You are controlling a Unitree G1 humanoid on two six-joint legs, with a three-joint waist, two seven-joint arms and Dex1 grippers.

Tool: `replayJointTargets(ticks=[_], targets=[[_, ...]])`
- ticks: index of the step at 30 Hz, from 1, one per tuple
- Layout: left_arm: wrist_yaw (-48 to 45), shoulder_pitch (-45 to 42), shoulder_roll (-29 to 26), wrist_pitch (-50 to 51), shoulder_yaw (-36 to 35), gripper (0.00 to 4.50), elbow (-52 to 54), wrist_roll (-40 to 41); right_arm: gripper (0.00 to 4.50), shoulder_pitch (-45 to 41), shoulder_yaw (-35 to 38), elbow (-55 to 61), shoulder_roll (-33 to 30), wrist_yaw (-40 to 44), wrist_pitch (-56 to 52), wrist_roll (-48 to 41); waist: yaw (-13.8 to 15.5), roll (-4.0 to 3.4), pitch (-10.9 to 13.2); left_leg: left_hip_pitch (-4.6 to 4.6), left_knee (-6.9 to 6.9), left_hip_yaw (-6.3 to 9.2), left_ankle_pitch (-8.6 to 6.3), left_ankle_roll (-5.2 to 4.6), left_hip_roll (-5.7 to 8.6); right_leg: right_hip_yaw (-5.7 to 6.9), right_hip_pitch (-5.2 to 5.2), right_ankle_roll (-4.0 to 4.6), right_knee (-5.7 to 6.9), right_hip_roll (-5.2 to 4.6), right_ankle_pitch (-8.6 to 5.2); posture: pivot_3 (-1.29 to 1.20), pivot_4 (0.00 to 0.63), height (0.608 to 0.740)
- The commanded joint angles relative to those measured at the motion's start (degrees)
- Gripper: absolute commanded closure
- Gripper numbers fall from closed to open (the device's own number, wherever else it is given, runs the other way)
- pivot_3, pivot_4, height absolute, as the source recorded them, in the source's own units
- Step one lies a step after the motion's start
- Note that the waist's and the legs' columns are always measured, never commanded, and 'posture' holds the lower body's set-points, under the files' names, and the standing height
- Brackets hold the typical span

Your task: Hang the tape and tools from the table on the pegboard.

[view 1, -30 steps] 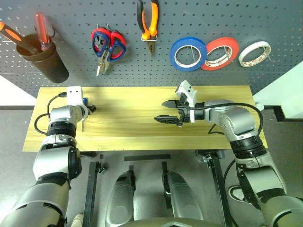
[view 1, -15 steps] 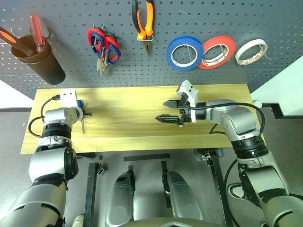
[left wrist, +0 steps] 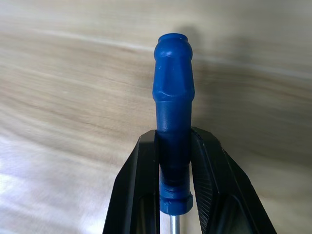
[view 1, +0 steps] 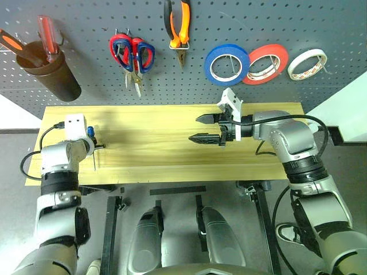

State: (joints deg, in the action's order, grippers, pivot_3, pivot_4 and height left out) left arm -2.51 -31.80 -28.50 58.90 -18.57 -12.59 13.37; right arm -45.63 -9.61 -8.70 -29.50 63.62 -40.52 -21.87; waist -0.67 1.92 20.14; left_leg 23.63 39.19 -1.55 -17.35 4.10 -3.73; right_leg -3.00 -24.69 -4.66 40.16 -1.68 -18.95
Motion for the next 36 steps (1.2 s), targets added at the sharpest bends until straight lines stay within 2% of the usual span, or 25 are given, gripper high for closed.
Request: replayJointTargets(ticks=[1,8,14,21,31,36], targets=[[-1.2,5.1,0.2,2.7,-2.6,3.97,15.3,2.3,0.0,-1.2,2.5,1.7,-1.0,2.8,1.4,-2.6,0.1,0.04,-0.1,0.01,0.0,0.02,0.01,0.01,0.0,0.04,0.0,0.0,0.0,0.0,0.0,0.12,0.238,0.74],[-4.4,14.3,0.8,-1.6,-5.7,3.97,34.4,4.7,0.0,-2.9,6.2,1.5,-0.8,6.4,5.9,-5.6,0.4,0.36,-1.7,0.15,0.01,0.15,0.09,0.16,0.03,0.22,0.0,0.0,-0.06,0.01,0.0,0.15,0.176,0.74],[-7.5,17.8,1.3,-9.3,-7.3,3.97,39.5,6.1,0.0,-6.0,9.2,1.1,-0.9,7.4,6.2,-8.3,1.5,0.42,-4.3,0.15,-0.01,0.12,0.1,0.19,0.11,0.28,0.02,0.01,-0.11,0.06,0.0,0.17,0.142,0.74],[-7.6,11.9,1.5,-15.8,-7.5,3.97,38.4,7.4,0.0,-11.3,11.5,-3.5,-1.7,8.1,8.0,-8.9,3.3,0.52,-6.9,0.11,0.02,0.07,0.15,0.27,0.19,0.38,0.14,0.09,-0.14,0.11,0.05,0.17,0.098,0.74],[-9.3,1.2,0.5,-16.1,-5.9,3.97,41.9,13.0,0.0,-14.2,13.2,-7.4,-1.6,8.7,9.9,-9.4,4.5,0.57,-9.4,0.07,0.02,0.05,0.14,0.26,0.21,0.37,0.15,0.1,-0.09,0.19,0.06,0.17,0.067,0.74],[-10.7,-6.0,-1.8,-20.5,-4.1,3.97,36.5,11.1,0.0,-14.2,13.2,-8.2,-1.3,8.5,10.8,-8.9,4.5,0.51,-10.3,0.07,0.03,0.05,0.14,0.26,0.23,0.36,0.17,0.1,-0.09,0.2,0.06,0.17,0.058,0.74]])
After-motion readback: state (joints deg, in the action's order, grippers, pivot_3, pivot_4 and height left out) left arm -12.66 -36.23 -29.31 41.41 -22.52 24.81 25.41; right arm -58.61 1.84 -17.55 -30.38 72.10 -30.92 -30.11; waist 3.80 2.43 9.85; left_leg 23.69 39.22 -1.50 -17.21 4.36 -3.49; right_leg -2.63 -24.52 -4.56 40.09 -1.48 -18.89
